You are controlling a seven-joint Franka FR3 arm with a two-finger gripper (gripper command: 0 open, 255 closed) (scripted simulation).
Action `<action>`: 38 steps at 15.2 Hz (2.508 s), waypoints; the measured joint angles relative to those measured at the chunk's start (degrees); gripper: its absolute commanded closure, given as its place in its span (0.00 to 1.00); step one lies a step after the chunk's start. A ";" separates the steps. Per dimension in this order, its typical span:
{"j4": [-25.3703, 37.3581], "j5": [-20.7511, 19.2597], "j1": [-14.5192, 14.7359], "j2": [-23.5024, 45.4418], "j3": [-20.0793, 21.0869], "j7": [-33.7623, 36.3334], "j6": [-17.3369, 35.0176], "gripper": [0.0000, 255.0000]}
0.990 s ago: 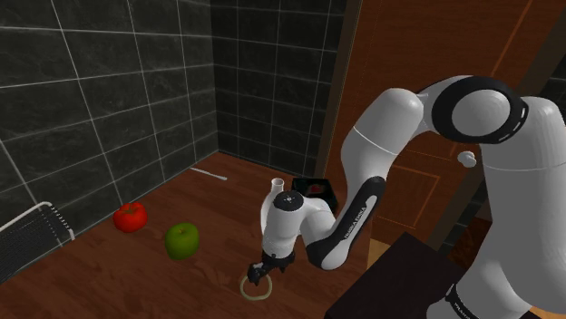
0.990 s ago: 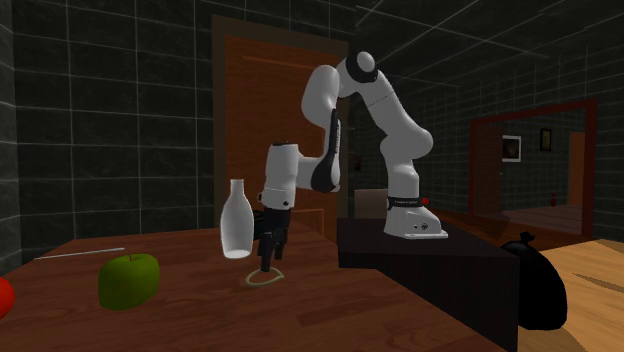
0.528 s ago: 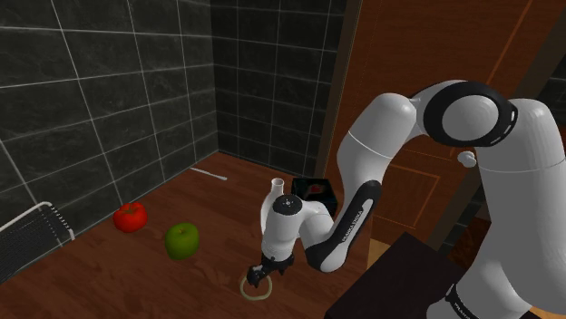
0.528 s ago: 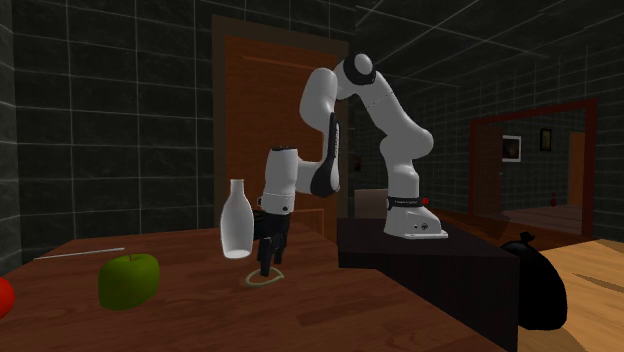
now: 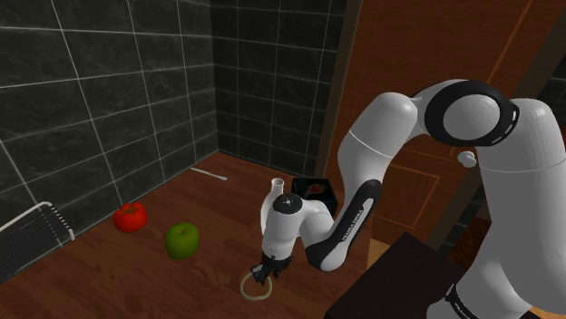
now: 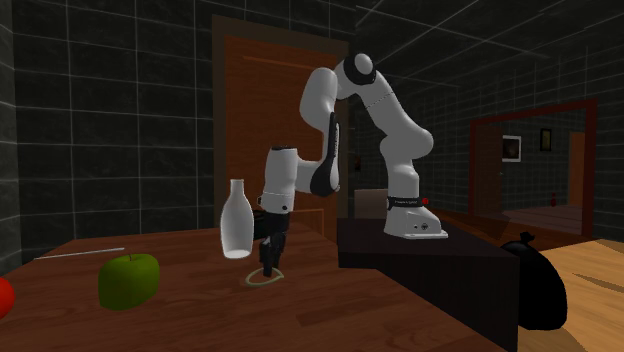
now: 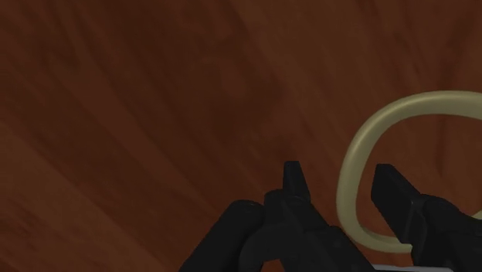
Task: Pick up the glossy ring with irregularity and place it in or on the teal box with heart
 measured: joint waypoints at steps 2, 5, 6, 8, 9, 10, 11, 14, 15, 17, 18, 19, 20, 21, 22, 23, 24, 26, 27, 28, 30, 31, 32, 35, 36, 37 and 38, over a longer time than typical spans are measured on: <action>0.02 -0.04 0.00 0.02 -0.02 -0.02 0.06 1.00; -0.06 0.21 -0.21 -0.20 0.31 -0.21 -0.06 1.00; -0.22 0.65 -0.56 -0.65 0.87 -0.58 -0.40 1.00; -0.64 1.77 -1.55 -1.93 2.18 -1.57 -1.36 1.00; -1.02 2.29 -2.08 -2.67 2.77 -2.05 -1.74 1.00; -1.27 2.87 -2.60 -3.35 3.39 -2.57 -2.20 1.00; -1.57 3.41 -3.07 -4.03 3.96 -3.03 -2.61 1.00; -2.47 5.56 -4.68 -6.47 6.12 -4.68 -4.20 1.00; -2.81 6.41 -5.26 -7.41 6.92 -5.30 -4.81 1.00; -3.10 7.94 -6.48 -8.81 8.23 -6.75 -5.88 1.00; -3.22 8.77 -7.01 -9.54 8.91 -7.40 -6.46 1.00; -3.54 9.60 -7.54 -10.40 9.60 -8.03 -6.95 1.00; -3.67 10.38 -8.02 -11.10 10.21 -8.66 -7.48 1.00; -3.94 11.25 -8.48 -11.96 10.90 -9.24 -8.01 1.00; -3.98 12.00 -8.81 -12.59 11.46 -9.74 -8.54 1.00; -4.17 13.01 -9.36 -13.50 12.19 -10.52 -9.17 1.00; -4.33 13.96 -9.87 -14.33 12.82 -11.26 -9.73 1.00; -4.47 15.77 -10.65 -15.84 13.98 -12.55 -10.91 1.00; -4.28 16.71 -11.09 -16.48 14.50 -13.36 -11.63 1.00; -4.26 17.61 -11.46 -17.19 15.00 -14.05 -12.25 1.00; -4.44 19.34 -12.12 -18.67 15.92 -15.33 -13.28 1.00; -4.46 20.32 -12.50 -19.46 16.37 -16.11 -13.89 1.00; -4.49 21.21 -12.74 -20.22 16.80 -16.69 -14.48 1.00; -4.47 23.92 -13.45 -22.53 17.93 -18.60 -16.33 1.00; -4.34 24.80 -13.65 -23.25 18.23 -19.25 -17.02 1.00; -4.23 25.59 -13.80 -23.90 18.49 -19.81 -17.65 1.00; -4.45 26.51 -14.40 -24.63 18.48 -21.10 -17.92 1.00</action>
